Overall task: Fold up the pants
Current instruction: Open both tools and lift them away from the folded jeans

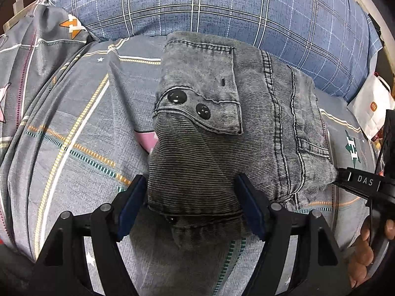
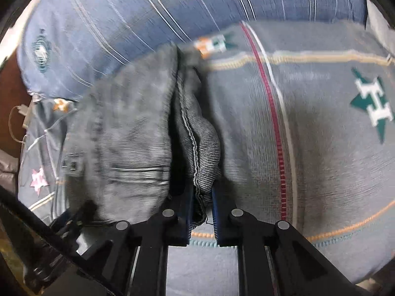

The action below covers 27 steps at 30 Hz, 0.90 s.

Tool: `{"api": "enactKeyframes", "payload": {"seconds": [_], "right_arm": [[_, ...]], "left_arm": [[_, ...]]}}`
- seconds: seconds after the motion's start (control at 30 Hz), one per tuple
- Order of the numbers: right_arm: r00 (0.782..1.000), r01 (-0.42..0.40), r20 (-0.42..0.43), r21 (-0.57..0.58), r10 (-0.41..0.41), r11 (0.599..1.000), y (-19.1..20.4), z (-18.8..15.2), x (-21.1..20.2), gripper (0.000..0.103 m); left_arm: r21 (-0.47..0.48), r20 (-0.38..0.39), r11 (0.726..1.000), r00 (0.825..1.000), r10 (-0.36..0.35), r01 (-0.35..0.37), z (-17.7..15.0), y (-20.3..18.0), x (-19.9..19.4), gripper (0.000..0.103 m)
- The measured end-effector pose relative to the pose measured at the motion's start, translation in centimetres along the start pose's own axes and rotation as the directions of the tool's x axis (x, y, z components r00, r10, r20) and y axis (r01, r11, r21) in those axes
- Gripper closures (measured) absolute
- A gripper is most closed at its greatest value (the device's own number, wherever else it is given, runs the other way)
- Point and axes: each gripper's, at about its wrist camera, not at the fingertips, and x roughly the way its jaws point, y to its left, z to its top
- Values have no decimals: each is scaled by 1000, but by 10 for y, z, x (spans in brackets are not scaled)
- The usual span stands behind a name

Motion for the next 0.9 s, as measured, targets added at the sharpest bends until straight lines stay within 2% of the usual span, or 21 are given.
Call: {"api": "enactKeyframes", "payload": {"seconds": [0.13,0.2,0.27,0.33,0.4,0.43,0.5,0.53,0.6,0.7,0.73,0.8,0.9], "right_arm": [[1000,2,20,-1,-2,1000,0,0,-4,81],[999,-15,40,16,14,1000,-3,0,-14,64],[994,-50,102,26,48,998,-8,-2,-33,54],[981,-88,175,3,86,996,-5,-9,-55,54],[958,-123,259,-22,124,992,0,-26,-77,38],[948,-136,285,-33,140,990,2,-35,-84,36],[923,-160,344,-70,174,985,11,-63,-96,34],[916,-157,360,-85,177,984,17,-73,-98,34],[911,-128,375,-136,171,982,33,-88,-98,29],[905,-38,407,-210,123,977,56,-98,-96,29],[905,-20,409,-231,116,973,62,-99,-94,29],[906,7,413,-246,98,969,66,-99,-92,29],[906,7,413,-240,95,971,62,-100,-93,29]], "left_arm": [[18,28,1000,1000,8,-8,0,-3,-2,26],[51,48,998,999,23,-26,0,-7,-8,26],[84,106,995,993,48,-57,-1,-11,-27,26],[109,170,992,984,49,-68,-5,-12,-47,26],[108,208,991,977,53,-77,-10,-10,-64,24],[97,242,992,969,56,-81,-16,-8,-73,20],[90,322,987,942,96,-131,-33,-7,-88,20],[94,346,982,930,120,-162,-38,-8,-91,20],[110,414,961,891,186,-252,-51,-15,-96,20],[158,451,941,870,200,-298,-61,-27,-100,20],[163,452,941,870,197,-297,-61,-27,-100,20],[170,437,949,883,170,-267,-60,-27,-101,20],[152,433,947,881,192,-282,-59,-26,-101,20]]}}
